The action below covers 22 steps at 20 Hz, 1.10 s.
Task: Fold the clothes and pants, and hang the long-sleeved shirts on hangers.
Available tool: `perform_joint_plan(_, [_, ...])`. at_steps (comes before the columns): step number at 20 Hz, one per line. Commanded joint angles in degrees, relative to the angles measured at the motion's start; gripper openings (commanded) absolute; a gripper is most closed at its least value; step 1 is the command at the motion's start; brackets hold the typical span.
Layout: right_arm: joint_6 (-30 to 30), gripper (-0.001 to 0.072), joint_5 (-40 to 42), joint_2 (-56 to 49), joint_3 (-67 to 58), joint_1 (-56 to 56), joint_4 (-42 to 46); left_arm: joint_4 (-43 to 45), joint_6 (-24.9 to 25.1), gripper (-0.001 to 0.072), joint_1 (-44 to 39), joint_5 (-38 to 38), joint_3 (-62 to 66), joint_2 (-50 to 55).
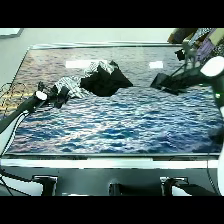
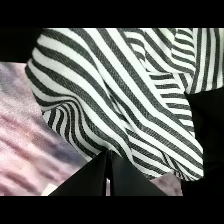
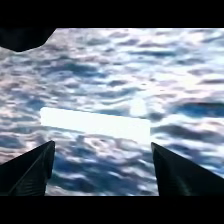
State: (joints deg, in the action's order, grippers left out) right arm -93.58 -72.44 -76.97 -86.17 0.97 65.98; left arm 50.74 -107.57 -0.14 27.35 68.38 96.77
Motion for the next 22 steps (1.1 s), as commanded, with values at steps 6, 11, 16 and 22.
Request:
perform_joint_plan(6, [9.68,0.0698,19.43,-24.59,0.0,5.57,-30.36,0.0,0.0,0.0167,0.55,0.26,0.04,-0.04])
perform_joint_plan(11, [10.05,0.0698,36.06,-30.71,-0.07,11.56,-35.76,0.0,0.0,0.0681,0.66,0.11,0.04,-0.02])
perform_joint_plan(16, [10.08,0.0697,39.89,-31.47,-0.07,11.43,-38.42,-0.02,-0.02,0.0681,0.61,-4.17,0.04,0.72])
perform_joint_plan(22, [10.49,0.0697,39.85,-31.41,-0.07,11.41,-38.25,-4.98,-0.02,0.0643,0.26,-7.67,0.07,3.3])
